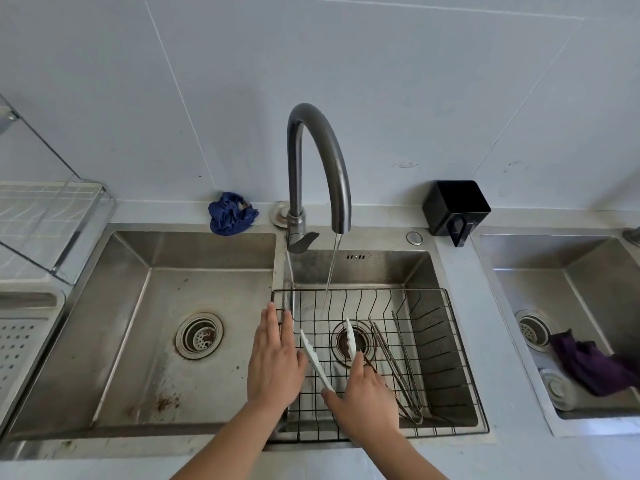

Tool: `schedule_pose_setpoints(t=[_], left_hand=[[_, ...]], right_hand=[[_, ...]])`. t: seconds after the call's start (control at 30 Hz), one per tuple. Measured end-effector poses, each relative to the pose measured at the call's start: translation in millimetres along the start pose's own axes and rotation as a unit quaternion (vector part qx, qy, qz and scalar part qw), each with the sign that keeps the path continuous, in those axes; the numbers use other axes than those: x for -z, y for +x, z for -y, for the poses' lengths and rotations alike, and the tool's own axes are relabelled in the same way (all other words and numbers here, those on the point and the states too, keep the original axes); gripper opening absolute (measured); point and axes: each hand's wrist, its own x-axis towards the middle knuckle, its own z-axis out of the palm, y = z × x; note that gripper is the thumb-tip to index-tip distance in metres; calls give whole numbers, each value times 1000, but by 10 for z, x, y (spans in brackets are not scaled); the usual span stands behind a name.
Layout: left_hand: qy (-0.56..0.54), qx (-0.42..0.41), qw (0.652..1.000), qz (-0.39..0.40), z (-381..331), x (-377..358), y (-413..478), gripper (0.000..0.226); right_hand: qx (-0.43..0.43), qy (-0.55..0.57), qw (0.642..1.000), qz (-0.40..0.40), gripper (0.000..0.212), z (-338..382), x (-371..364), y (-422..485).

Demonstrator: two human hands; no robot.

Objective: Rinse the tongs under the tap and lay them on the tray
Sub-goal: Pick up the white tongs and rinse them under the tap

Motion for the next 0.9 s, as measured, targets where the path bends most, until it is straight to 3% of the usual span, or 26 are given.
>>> schedule_pose_setpoints(t=[0.23,0.47,0.57,0.67,0.9], left_hand=[[-18,-4,1000,5,15,2,-12,77],[-44,13,999,28,7,26,-7,71],[-41,17,999,30,2,18,-11,68],[-30,11,999,23,12,12,-5,69],[12,4,1000,6,17,-55,10,81]], right_hand=[[-4,27,999,21,110,-19,-3,-1],[57,78,993,-74,36,30,498,263],[87,117,984,-100,20,249,851,531],[125,154,972,-121,19,533,1184,794],[135,165,973,-87,42,1032,1544,1301]])
